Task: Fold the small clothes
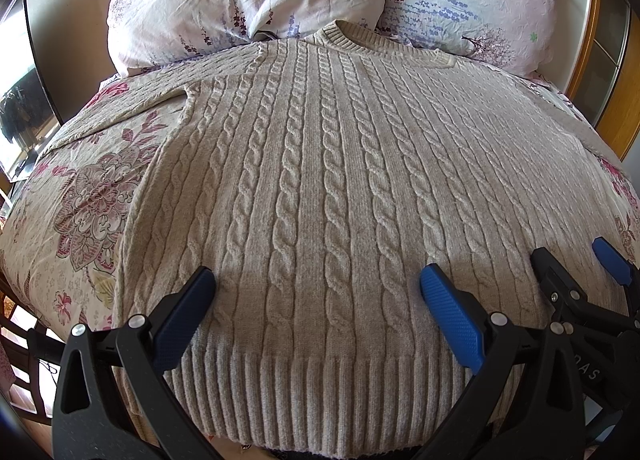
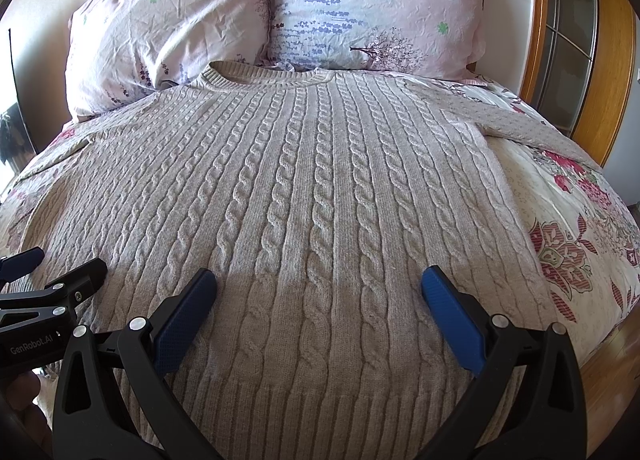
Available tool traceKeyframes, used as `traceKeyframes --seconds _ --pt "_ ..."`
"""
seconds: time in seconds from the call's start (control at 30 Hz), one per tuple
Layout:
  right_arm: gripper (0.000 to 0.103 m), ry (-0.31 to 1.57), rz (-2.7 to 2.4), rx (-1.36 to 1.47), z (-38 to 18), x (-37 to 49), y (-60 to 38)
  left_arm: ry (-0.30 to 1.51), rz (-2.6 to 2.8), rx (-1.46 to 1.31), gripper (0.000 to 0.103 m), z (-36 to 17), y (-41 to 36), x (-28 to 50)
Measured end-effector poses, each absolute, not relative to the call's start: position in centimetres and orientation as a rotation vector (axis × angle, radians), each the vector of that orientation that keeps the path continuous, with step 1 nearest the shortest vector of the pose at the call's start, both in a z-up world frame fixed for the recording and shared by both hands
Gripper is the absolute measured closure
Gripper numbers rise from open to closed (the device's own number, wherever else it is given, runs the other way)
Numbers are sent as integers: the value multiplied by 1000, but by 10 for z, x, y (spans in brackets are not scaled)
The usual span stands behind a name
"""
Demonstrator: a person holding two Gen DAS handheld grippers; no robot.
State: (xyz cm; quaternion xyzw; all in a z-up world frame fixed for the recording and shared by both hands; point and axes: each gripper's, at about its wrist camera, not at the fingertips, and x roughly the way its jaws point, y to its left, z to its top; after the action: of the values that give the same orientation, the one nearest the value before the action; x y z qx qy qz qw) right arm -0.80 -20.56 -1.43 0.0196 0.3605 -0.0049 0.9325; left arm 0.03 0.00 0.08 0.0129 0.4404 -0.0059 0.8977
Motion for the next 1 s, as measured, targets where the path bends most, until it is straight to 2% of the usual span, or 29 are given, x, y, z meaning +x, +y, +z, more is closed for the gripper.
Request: traceKeyframes --seconds 0.5,0.77,0.87,1.0 --pt "1 779 38 19 -13 -4 -205 930 -6 26 2 1 -2 4" --pt "1 727 166 2 -13 -8 -217 930 -57 -2 2 6 6 11" --pt "1 735 244 90 -2 3 -239 881 -110 -62 2 19 11 21" --pt "1 626 145 247 32 23 -314 773 -166 -114 2 38 14 40"
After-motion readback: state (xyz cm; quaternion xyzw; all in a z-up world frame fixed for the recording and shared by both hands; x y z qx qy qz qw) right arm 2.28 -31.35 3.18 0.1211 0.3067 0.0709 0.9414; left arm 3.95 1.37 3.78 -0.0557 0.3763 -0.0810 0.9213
